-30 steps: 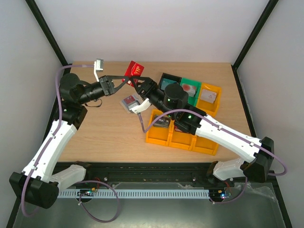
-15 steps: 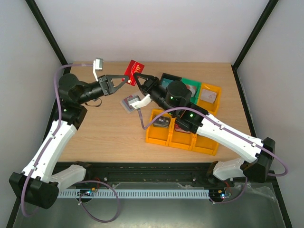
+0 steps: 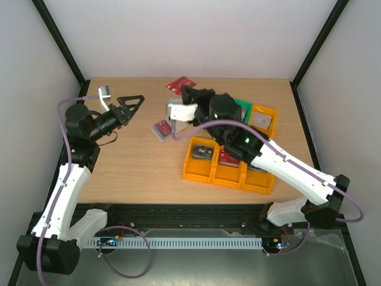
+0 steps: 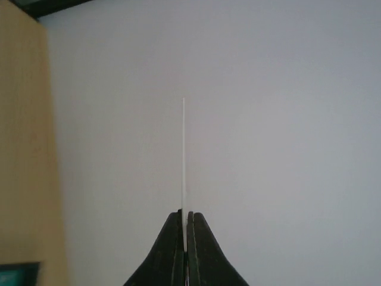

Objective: Take the credit cards out of the card holder

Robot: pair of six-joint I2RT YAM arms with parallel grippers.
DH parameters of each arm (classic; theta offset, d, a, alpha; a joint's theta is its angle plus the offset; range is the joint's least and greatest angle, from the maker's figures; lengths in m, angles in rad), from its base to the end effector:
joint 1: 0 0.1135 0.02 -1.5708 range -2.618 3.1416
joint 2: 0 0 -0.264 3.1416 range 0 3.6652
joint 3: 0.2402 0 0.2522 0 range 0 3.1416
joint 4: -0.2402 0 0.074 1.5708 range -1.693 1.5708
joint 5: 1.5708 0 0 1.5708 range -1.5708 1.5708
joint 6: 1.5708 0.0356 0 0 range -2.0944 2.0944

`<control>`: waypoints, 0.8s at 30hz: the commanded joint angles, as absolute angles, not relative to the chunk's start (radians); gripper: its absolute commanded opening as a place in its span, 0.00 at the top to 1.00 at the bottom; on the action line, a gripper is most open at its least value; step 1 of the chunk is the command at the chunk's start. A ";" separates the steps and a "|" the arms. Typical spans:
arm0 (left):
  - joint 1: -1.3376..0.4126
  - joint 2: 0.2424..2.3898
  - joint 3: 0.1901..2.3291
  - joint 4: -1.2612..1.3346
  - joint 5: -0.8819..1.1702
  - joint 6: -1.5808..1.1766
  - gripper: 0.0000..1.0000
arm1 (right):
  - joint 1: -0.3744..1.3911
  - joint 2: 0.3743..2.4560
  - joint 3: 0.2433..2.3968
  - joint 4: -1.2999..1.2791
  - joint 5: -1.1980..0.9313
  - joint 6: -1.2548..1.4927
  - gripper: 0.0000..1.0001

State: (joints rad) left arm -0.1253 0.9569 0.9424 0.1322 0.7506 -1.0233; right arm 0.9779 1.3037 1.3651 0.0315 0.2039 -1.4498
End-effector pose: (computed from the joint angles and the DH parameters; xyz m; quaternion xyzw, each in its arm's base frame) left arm 0.2084 -0.0507 0.3975 -0.0214 0.6757 -0.5822 0.4516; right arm 0.1733 0.2444 0.4532 -0.6015 0.3046 -0.2385 0.6989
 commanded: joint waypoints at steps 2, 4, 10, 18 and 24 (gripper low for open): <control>0.000 0.860 0.809 -0.040 0.618 -0.965 0.01 | 0.900 1.412 1.689 -0.611 0.341 -0.715 0.98; 0.043 0.828 0.748 -0.084 0.589 -0.957 0.01 | 0.860 1.426 1.726 -0.765 0.248 -0.550 0.98; 0.102 0.772 0.612 -0.090 0.597 -0.969 0.01 | 0.783 1.483 1.708 -1.099 0.034 -0.346 0.98; 0.107 0.721 0.487 -0.094 0.581 -0.845 0.00 | 0.745 1.432 1.400 -1.162 0.132 -0.296 0.99; 0.126 0.671 0.365 -0.103 0.535 -0.775 0.00 | 0.746 1.456 1.274 -1.131 0.203 -0.299 0.99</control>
